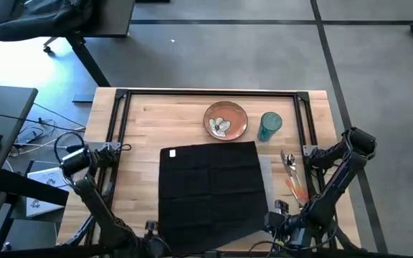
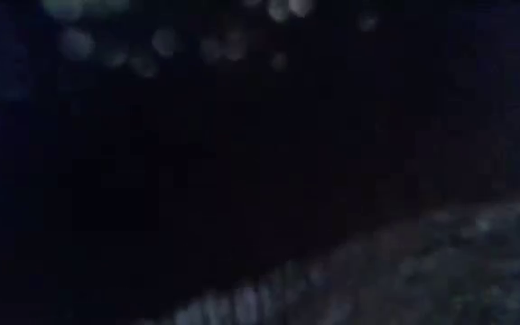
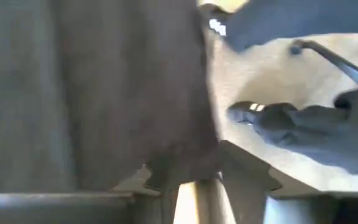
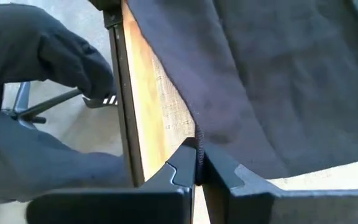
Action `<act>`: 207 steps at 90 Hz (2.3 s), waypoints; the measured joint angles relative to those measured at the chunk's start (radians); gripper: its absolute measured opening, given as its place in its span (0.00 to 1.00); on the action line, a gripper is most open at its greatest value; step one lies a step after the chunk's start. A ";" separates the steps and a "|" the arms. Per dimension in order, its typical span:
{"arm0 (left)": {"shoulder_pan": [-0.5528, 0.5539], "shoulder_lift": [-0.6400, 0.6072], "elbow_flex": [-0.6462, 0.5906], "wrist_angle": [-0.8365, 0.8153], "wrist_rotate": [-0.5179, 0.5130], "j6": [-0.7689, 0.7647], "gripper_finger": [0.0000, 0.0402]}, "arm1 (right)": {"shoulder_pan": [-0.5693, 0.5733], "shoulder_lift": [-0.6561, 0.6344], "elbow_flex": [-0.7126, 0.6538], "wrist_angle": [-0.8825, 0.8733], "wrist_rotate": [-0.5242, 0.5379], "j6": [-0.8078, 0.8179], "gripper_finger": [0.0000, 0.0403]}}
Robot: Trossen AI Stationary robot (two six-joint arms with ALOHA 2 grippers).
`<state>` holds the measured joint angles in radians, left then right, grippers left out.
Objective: Set table place
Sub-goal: Fold the black table napkin on the gray tablemat
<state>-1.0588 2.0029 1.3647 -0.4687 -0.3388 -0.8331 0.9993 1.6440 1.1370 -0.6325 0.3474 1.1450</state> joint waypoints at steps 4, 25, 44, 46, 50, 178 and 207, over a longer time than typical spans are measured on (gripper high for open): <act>-0.005 0.018 0.000 0.047 0.000 0.026 0.31 | 0.000 0.000 0.000 -0.006 0.002 -0.001 0.00; -0.016 0.110 0.000 0.085 -0.092 0.124 0.33 | 0.000 0.000 -0.001 -0.022 0.002 -0.001 0.00; -0.019 0.137 0.006 0.011 -0.160 0.148 0.33 | 0.000 0.000 -0.001 -0.022 0.014 0.007 0.00; -0.018 0.137 0.005 0.006 -0.161 0.146 0.33 | 0.000 0.000 -0.001 -0.022 0.014 0.010 0.00; -0.018 0.137 0.006 0.000 -0.166 0.148 0.33 | 0.000 0.000 -0.001 -0.023 0.016 0.021 0.00; -0.031 -0.005 0.269 -0.426 -0.256 -0.030 0.00 | 0.024 0.001 0.054 0.024 0.133 -0.047 0.00; 0.062 -0.031 0.212 -0.912 -0.355 -0.245 0.00 | -0.164 -0.002 0.054 -0.245 0.149 -0.080 0.00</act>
<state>-0.9973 1.9721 1.5767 -1.3809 -0.6936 -1.0783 0.8355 1.6417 1.1908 -0.8774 0.4963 1.0649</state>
